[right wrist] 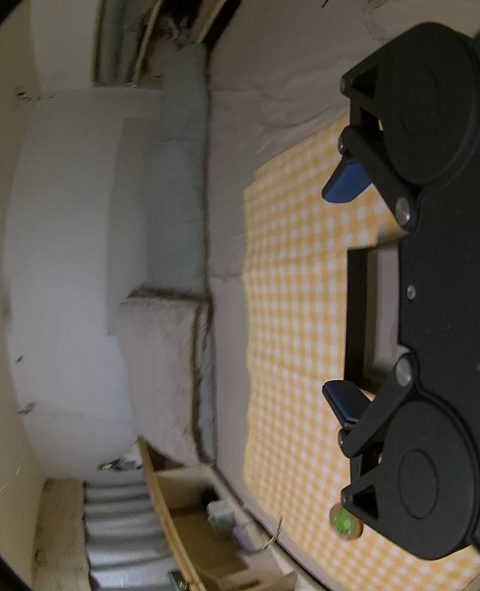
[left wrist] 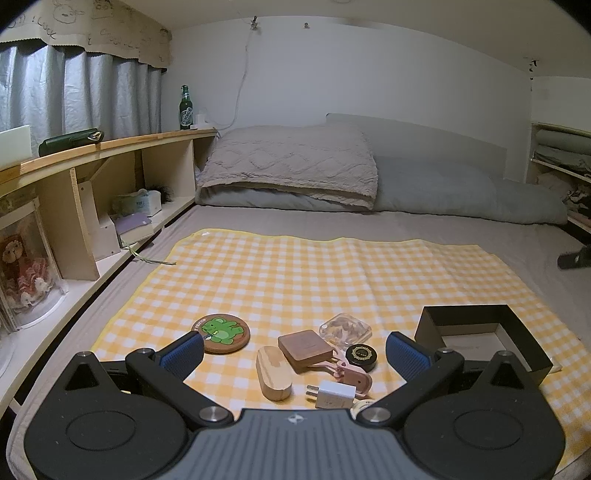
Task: Organize rigid objects
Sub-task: 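Move the right tool to the black box while the left tool reaches the bear coaster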
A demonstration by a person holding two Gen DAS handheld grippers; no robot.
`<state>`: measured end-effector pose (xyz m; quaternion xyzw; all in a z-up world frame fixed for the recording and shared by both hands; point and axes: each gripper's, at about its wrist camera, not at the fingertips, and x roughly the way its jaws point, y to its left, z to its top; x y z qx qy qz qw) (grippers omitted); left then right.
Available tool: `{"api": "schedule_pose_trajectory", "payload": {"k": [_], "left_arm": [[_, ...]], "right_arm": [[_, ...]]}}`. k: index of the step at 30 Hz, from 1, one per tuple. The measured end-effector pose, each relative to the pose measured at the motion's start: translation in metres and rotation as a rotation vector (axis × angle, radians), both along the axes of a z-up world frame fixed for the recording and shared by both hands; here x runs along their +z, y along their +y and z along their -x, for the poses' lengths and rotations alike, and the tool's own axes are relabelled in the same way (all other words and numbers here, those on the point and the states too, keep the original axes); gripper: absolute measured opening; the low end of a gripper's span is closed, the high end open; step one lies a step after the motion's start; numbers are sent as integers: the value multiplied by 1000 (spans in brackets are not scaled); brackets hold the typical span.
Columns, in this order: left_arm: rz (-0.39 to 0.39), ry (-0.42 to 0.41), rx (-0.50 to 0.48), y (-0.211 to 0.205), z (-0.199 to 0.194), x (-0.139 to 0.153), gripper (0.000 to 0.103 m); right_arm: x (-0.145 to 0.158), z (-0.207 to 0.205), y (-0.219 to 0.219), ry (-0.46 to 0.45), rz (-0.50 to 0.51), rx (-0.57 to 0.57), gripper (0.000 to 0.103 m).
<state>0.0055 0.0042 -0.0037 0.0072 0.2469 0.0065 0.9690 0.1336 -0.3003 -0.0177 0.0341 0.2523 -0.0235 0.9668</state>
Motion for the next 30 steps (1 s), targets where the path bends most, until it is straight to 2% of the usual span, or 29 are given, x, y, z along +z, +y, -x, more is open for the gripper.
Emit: {"api": "schedule_pose_trajectory", "payload": {"k": [5, 8, 9, 11, 15, 18, 20, 21, 25, 30], "left_arm": [[-1, 8, -5, -1, -7, 2, 103], [-35, 3, -13, -2, -12, 6, 103], [-44, -2, -16, -2, -15, 8, 103], [-42, -4, -26, -1, -21, 11, 103], [-18, -6, -55, 1, -39, 20, 103], [-42, -6, -68, 1, -57, 25, 103], [-58, -3, -72, 1, -71, 27, 103], [-64, 3, -69, 3, -80, 27, 103], [-41, 51, -52, 15, -120, 22, 103], [-34, 133, 21, 39, -171, 3, 103]], "right_arm": [[-35, -45, -33, 198, 28, -84, 103], [-63, -59, -45, 304, -11, -61, 100], [-69, -63, -47, 327, -20, -62, 96], [-83, -71, -46, 378, -41, -46, 78], [-105, -82, -44, 471, -74, -4, 56], [-116, -89, -41, 526, -80, 6, 41], [-121, -94, -42, 544, -81, 10, 27], [-122, -96, -41, 549, -73, 15, 25], [-128, -104, -39, 554, -54, 20, 4], [-125, -106, -37, 561, -25, 17, 2]]}}
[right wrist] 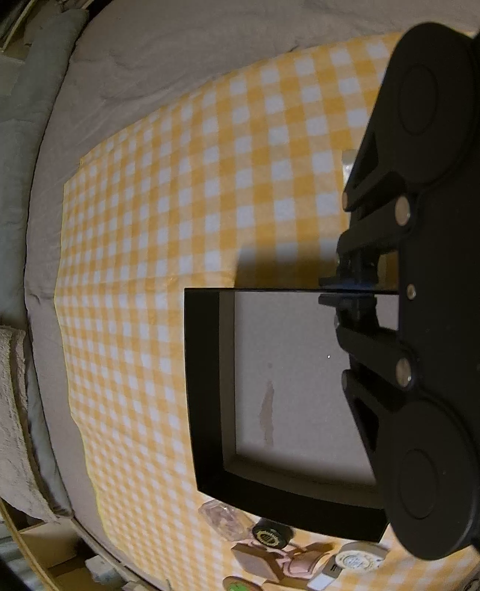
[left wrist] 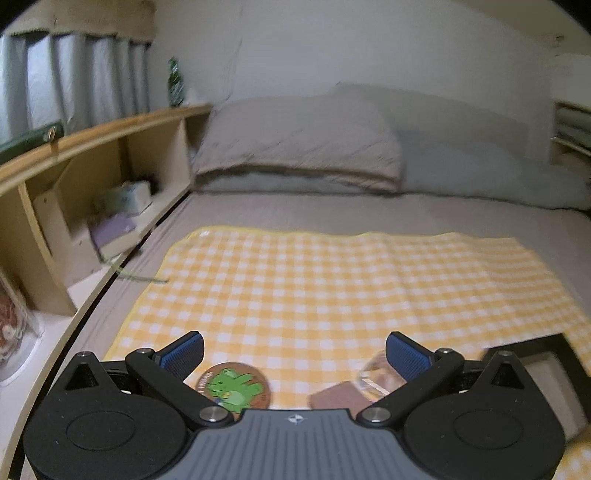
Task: Organize rigid objects
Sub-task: 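Move the right tool to the black box while the left tool reaches the bear coaster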
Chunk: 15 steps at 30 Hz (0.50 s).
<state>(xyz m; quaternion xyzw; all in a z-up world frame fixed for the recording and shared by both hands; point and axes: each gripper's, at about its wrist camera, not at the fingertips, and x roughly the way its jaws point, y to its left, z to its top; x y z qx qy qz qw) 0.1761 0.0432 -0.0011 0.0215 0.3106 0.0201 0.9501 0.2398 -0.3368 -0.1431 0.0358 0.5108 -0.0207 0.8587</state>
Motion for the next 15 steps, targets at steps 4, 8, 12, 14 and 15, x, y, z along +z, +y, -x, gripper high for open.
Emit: {"api": "schedule_pose_trajectory", "payload": {"k": [4, 8, 12, 14, 15], "left_arm": [[6, 101, 66, 22, -33, -27, 103], [15, 208, 117, 45, -63, -58, 103], [10, 290, 161, 61, -88, -85, 103], [-15, 331, 160, 60, -97, -97, 103], [-25, 352, 158, 61, -102, -103, 103]], "right_arm": [[-2, -5, 3, 3, 3, 11, 2], [-3, -9, 7, 15, -6, 19, 2], [-1, -14, 9, 30, -34, 28, 2], [-1, -16, 12, 38, -43, 38, 3], [-1, -17, 14, 42, -45, 43, 3]]}}
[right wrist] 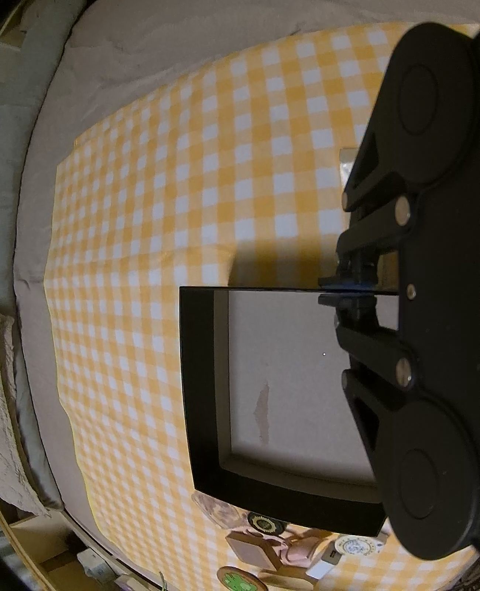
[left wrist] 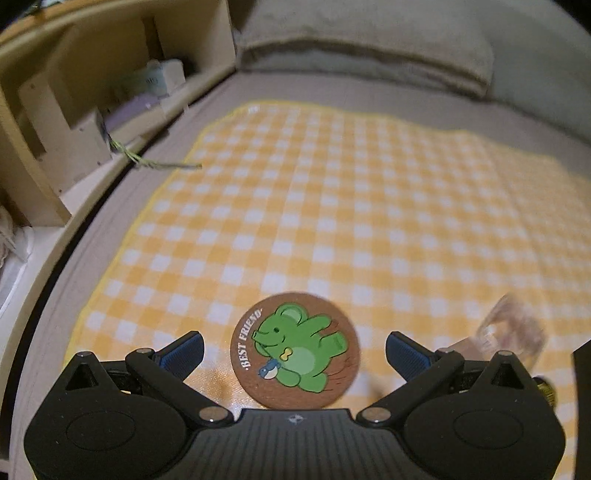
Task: Organize rigid objects
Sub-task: 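Move the right tool to the black box while the left tool reaches the bear coaster, then grasp the round bear coaster with the left gripper and lift it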
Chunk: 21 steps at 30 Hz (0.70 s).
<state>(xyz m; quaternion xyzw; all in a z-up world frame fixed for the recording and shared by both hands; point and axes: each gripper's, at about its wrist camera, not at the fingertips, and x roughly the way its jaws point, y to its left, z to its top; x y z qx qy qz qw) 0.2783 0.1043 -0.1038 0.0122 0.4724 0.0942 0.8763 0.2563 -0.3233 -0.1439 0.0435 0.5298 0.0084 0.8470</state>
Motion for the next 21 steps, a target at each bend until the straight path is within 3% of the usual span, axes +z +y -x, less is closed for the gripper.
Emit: {"api": "schedule_pose_trajectory", "payload": {"k": [6, 13, 21], "left_arm": [[3, 80, -20, 0, -25, -27, 103], [33, 154, 22, 14, -41, -45, 103], [26, 152, 40, 31, -59, -56, 99]], "right_arm": [[2, 2, 8, 12, -24, 12, 3], [6, 1, 19, 22, -48, 41, 3], [6, 1, 18, 29, -86, 40, 4]]}}
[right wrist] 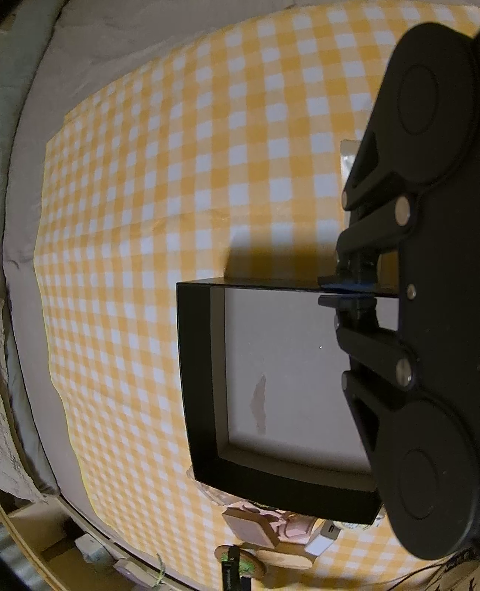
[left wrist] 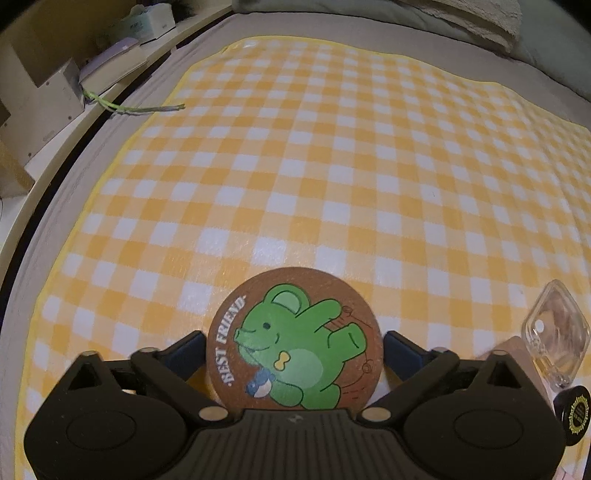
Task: Organize rigid objects
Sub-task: 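Grasp the round bear coaster with the left gripper and lift it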
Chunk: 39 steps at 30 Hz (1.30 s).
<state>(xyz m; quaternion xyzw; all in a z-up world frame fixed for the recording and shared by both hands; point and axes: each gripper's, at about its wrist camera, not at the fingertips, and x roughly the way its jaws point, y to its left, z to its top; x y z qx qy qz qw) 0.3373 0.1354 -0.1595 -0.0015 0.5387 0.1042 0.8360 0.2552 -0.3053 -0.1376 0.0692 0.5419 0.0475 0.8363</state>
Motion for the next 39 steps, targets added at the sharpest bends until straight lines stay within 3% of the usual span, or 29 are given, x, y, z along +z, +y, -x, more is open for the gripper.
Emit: {"api": "schedule_pose_trajectory", "payload": {"k": [6, 11, 19, 24, 29, 32, 39], "left_arm": [[6, 10, 19, -14, 2, 5, 99], [98, -33, 1, -49, 6, 29, 99], [283, -178, -201, -134, 38, 90, 99], [358, -185, -381, -198, 60, 105, 99], [366, -123, -563, -267, 73, 92, 99], [352, -69, -625, -294, 69, 73, 99], [335, 32, -650, -327, 47, 31, 99]], "right_arm": [[-2, 2, -10, -16, -31, -21, 4], [-3, 5, -19, -25, -58, -58, 4], [1, 7, -15, -35, -18, -47, 3], [2, 2, -7, -34, -5, -52, 3], [2, 2, -5, -31, -10, -50, 3], [2, 3, -6, -28, -16, -44, 4], [1, 4, -4, -23, -38, -27, 4]]}}
